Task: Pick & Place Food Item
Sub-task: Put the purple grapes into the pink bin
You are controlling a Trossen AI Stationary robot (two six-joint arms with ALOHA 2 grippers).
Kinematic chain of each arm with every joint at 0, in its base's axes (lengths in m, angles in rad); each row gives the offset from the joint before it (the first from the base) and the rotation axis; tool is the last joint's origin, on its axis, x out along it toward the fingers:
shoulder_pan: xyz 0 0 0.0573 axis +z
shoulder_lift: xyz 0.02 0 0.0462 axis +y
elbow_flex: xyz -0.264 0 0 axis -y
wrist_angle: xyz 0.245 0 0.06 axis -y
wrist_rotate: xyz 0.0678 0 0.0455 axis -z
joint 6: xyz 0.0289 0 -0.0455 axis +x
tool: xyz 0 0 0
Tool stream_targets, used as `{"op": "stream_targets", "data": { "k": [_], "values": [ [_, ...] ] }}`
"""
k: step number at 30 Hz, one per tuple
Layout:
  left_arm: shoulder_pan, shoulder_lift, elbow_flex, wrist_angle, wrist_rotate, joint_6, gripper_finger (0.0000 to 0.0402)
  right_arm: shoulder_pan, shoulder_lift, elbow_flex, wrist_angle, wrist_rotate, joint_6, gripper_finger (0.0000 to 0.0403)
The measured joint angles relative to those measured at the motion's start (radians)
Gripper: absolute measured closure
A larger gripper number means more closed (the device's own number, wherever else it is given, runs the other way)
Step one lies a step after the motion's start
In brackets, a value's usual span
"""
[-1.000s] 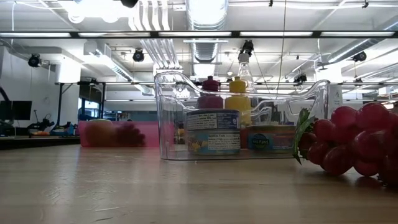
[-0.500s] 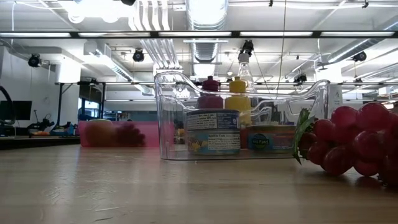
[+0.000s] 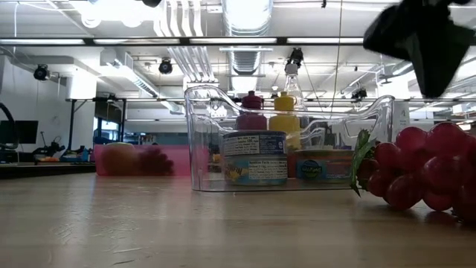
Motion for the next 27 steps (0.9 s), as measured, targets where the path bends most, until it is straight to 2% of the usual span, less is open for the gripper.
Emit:
{"op": "stream_targets", "data": {
  "k": [8,18,27],
  "values": [
    [0.0,0.0,0.0,0.002,0.0,-0.011,0.0293,-0.002,0.078,-0.009,-0.003,-0.005,-0.033,0.0165],
    [0.0,0.0,0.0,0.003,0.0,-0.014,0.0293,-0.014,0.092,-0.018,0.009,0.001,-0.075,0.02],
    [0.001,0.0,-0.001,0.002,0.0,-0.014,0.0293,-0.016,0.094,-0.018,0.007,-0.087,-0.004,0.022]
  ]
}}
